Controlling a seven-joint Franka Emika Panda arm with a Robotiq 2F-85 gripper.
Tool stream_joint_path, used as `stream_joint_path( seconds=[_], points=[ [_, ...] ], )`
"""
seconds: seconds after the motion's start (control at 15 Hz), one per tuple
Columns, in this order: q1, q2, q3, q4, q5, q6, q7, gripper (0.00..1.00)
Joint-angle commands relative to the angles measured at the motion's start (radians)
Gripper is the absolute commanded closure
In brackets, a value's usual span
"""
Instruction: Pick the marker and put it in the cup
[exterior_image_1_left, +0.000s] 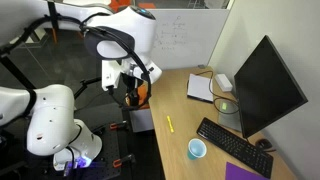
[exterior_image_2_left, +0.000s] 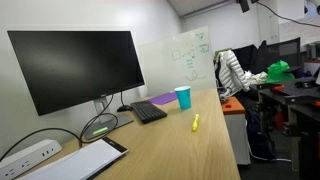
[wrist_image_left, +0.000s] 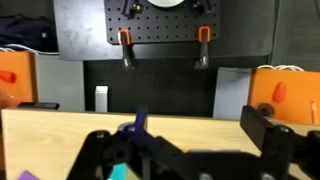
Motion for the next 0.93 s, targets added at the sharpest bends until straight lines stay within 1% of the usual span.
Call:
stream_joint_path(
  seconds=[0.0,0.33,0.4,0.53,0.73,0.87],
  points=[
    [-0.006,0.000,0.004,0.002,0.002,-0.002,-0.003,0.00],
    [-0.006,0.000,0.004,0.002,0.002,-0.002,-0.003,0.00],
    [-0.023,0.008,0.020,-0.006,0.028,0.049,0.071,0.00],
    [-0.029,0.071,0.042,0.001,0.090,0.151,0.180,0.00],
    [-0.034,0.230,0.095,0.029,0.164,0.349,0.340,0.00],
    [-0.045,0.354,0.126,0.051,0.181,0.500,0.441,0.00]
  ],
)
